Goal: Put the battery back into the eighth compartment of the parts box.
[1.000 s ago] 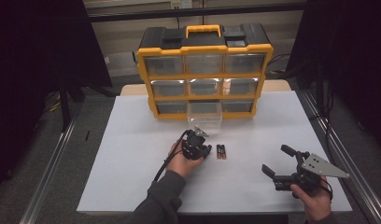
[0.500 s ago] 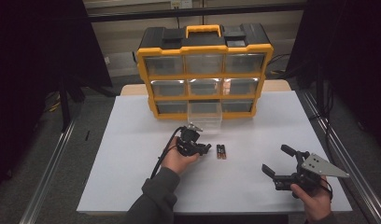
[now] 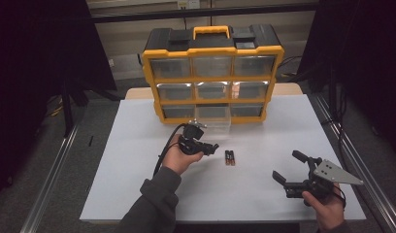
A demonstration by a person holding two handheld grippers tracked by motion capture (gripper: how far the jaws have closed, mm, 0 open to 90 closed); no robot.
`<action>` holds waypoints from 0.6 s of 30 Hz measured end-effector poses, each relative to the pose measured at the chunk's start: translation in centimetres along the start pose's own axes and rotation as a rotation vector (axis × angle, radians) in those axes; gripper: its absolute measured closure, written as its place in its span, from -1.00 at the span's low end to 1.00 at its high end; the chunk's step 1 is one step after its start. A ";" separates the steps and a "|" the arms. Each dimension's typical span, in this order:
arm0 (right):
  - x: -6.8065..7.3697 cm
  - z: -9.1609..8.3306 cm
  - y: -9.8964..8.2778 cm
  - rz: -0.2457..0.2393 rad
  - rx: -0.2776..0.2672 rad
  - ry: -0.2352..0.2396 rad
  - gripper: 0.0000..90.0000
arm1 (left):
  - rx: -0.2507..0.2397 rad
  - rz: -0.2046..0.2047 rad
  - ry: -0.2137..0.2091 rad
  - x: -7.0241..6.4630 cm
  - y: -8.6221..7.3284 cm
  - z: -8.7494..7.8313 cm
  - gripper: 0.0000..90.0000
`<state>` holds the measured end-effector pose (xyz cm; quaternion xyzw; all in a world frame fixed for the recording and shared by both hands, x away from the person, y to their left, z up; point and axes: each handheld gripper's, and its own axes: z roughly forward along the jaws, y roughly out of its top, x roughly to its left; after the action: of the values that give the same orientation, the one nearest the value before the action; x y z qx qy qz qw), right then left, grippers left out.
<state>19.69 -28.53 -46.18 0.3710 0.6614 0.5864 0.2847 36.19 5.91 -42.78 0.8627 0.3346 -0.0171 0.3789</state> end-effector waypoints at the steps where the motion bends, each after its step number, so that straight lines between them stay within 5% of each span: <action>1: 0.0 0.0 0.0 -0.003 -0.002 0.000 -0.99 | 0.002 -0.002 0.003 0.0 0.2 -0.2 0.72; 18: -0.1 0.1 -0.1 0.002 0.007 0.004 -0.99 | -0.005 0.027 -0.012 0.3 4.2 -2.4 0.72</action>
<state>19.80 -28.58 -46.30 0.3714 0.6635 0.5852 0.2818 38.38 5.61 -38.47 0.8659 0.3208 -0.0162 0.3834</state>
